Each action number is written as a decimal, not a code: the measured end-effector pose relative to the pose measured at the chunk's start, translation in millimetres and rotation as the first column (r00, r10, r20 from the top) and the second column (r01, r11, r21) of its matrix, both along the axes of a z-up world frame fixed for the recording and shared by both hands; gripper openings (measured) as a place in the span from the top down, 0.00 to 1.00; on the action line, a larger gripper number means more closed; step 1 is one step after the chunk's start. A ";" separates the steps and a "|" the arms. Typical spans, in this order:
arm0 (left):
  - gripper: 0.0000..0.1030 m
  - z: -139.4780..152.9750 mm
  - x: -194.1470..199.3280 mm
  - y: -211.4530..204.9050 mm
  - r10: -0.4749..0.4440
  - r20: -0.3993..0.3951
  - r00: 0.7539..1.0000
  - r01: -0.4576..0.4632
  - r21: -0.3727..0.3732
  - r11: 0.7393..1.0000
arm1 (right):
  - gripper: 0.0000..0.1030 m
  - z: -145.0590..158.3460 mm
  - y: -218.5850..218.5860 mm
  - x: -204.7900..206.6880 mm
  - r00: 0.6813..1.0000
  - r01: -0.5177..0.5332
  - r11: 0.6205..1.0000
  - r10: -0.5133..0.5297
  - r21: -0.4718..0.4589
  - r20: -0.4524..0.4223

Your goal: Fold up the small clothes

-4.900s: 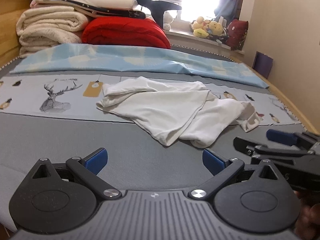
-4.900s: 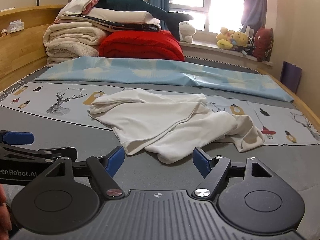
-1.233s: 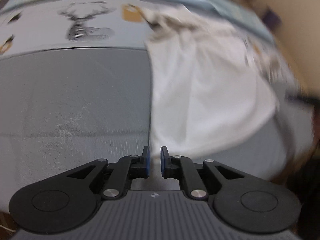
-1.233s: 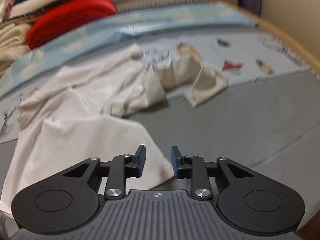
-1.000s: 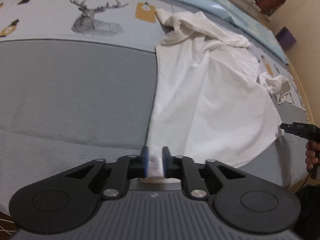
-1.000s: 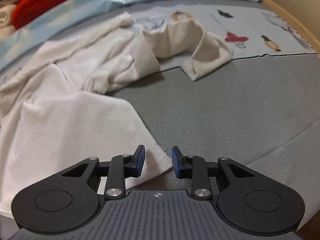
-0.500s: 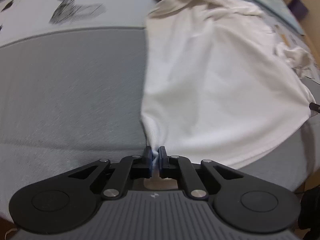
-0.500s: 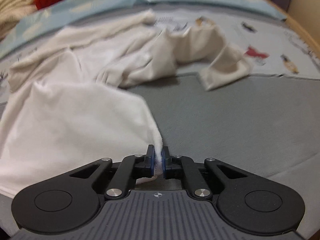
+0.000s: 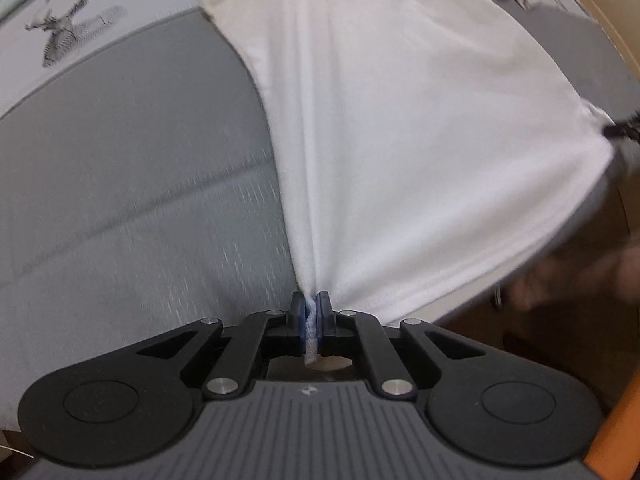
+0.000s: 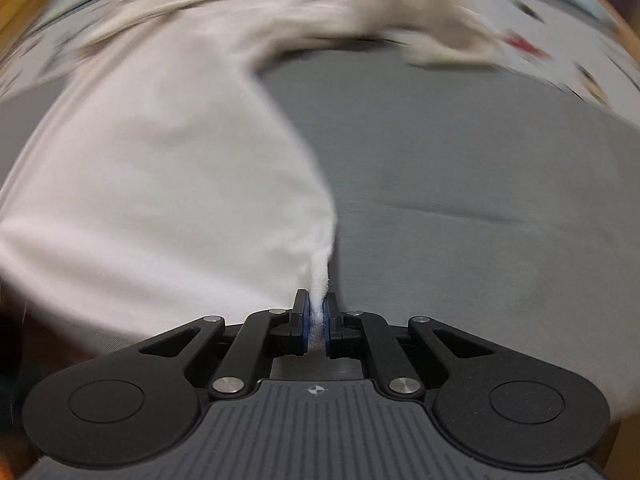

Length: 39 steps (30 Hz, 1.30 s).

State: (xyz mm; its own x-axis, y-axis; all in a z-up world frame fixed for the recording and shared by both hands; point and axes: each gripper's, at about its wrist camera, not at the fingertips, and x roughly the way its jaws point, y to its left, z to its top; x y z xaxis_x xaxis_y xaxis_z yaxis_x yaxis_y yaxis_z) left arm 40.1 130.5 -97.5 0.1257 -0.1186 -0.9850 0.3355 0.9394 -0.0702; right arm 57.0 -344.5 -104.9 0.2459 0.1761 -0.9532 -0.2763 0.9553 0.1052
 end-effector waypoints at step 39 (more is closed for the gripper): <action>0.62 50.2 71.4 -88.7 0.018 0.285 0.958 -0.043 0.081 0.996 | 0.82 18.0 -15.7 95.0 0.813 0.360 0.877 -0.462 0.318 0.353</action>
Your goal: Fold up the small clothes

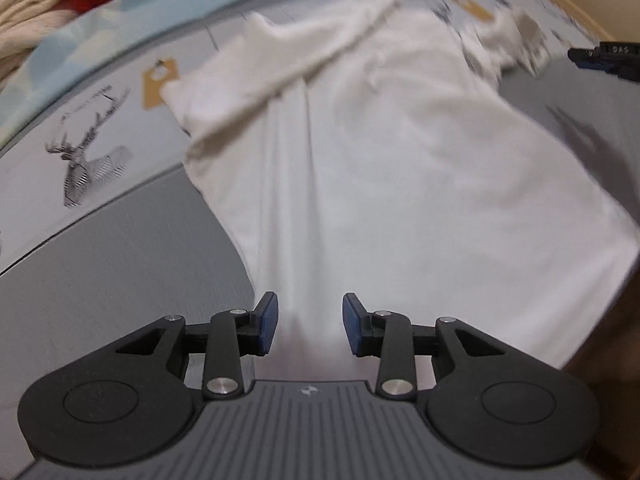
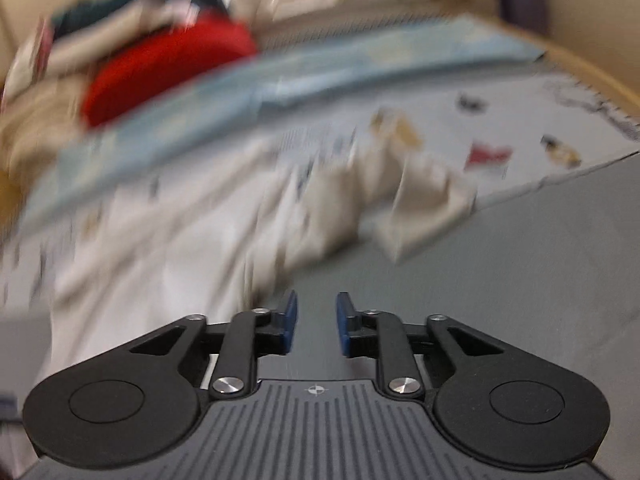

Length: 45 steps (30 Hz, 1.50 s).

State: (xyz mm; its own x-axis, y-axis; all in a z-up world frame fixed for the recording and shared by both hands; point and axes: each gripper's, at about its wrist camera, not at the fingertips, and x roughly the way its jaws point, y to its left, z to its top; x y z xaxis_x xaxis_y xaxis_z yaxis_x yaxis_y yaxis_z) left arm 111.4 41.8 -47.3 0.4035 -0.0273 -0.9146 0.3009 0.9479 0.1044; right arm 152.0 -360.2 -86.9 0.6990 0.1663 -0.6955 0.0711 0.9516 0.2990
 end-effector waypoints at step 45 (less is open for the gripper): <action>0.60 6.4 61.1 -22.1 0.117 0.071 0.991 -0.120 0.031 0.992 | 0.98 26.8 -86.3 105.0 0.789 0.316 0.878 -0.453 0.359 0.414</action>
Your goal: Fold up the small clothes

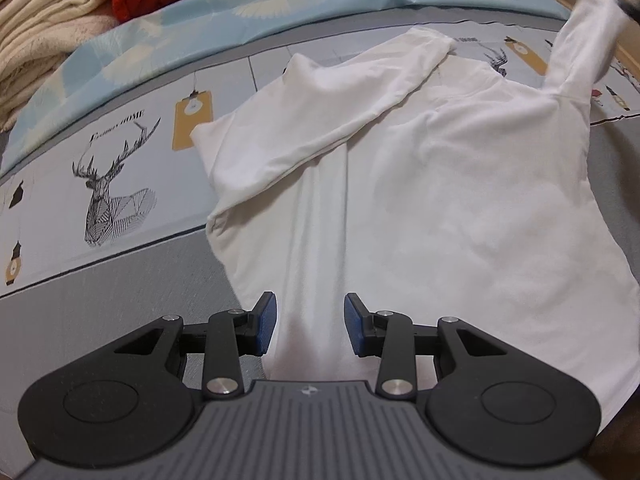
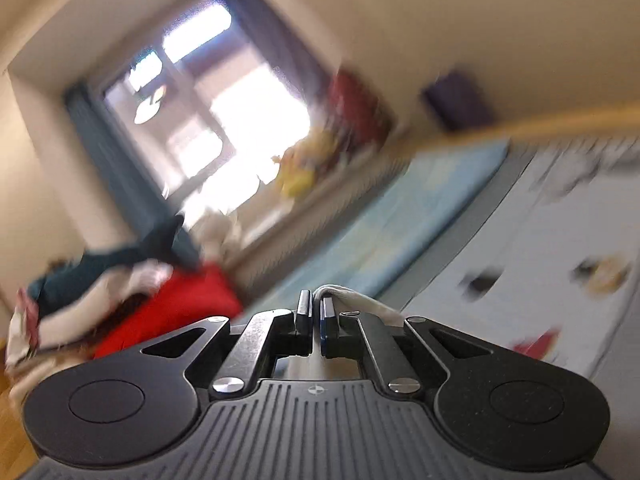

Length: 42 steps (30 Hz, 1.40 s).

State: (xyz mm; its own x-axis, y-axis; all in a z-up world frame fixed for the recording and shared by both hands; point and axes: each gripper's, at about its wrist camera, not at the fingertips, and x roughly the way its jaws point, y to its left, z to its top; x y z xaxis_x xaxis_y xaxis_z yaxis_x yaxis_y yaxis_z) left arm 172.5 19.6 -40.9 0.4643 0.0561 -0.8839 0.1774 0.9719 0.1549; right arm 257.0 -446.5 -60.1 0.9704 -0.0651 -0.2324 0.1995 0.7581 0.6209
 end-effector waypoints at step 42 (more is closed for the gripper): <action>0.60 -25.4 23.7 -21.5 -0.042 -0.056 0.998 0.045 0.064 0.997 | 0.61 -135.9 -121.4 66.6 0.859 -0.154 0.988 0.136 0.005 -0.493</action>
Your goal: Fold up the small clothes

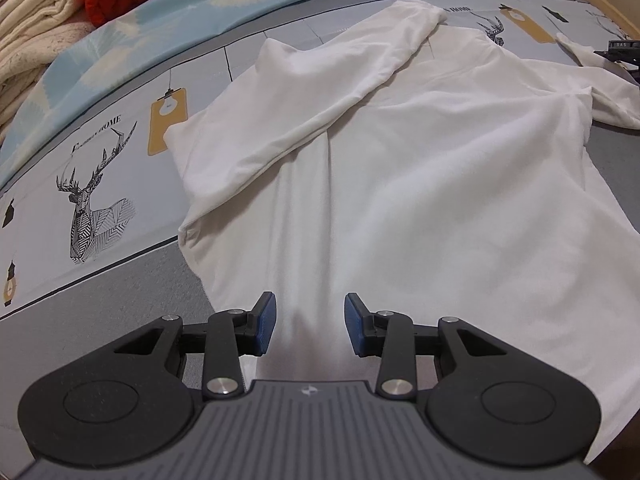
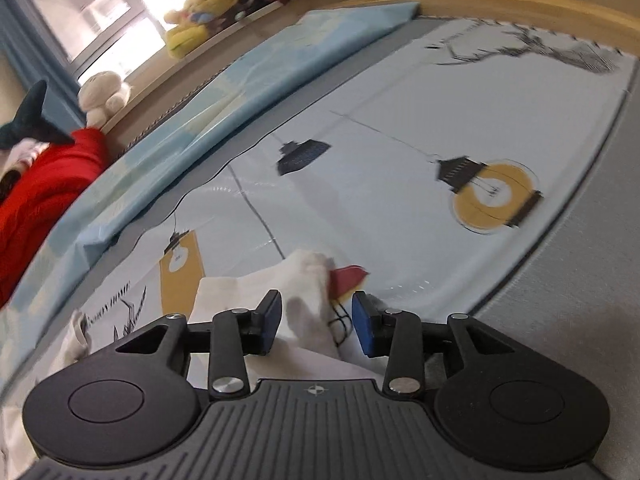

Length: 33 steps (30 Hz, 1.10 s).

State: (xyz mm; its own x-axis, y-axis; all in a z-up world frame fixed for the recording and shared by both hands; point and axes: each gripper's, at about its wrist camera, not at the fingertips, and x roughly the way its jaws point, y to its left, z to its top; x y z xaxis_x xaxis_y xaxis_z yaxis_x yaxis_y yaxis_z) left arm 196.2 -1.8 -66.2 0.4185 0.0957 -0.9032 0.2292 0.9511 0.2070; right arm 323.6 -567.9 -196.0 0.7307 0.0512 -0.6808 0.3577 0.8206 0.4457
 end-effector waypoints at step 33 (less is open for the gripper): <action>0.59 7.6 5.5 16.9 0.070 0.090 0.993 -0.062 -0.091 0.994 | 0.71 76.2 -30.1 -95.9 0.877 0.480 0.813 -0.458 -0.330 0.147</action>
State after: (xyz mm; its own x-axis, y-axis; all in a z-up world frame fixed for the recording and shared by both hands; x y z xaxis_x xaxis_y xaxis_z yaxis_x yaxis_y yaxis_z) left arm 201.8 15.1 -58.6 0.4966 0.0476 -0.8667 0.1487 0.9791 0.1390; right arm 227.7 -598.0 -119.9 0.6437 -0.5382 -0.5441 0.7216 0.6636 0.1973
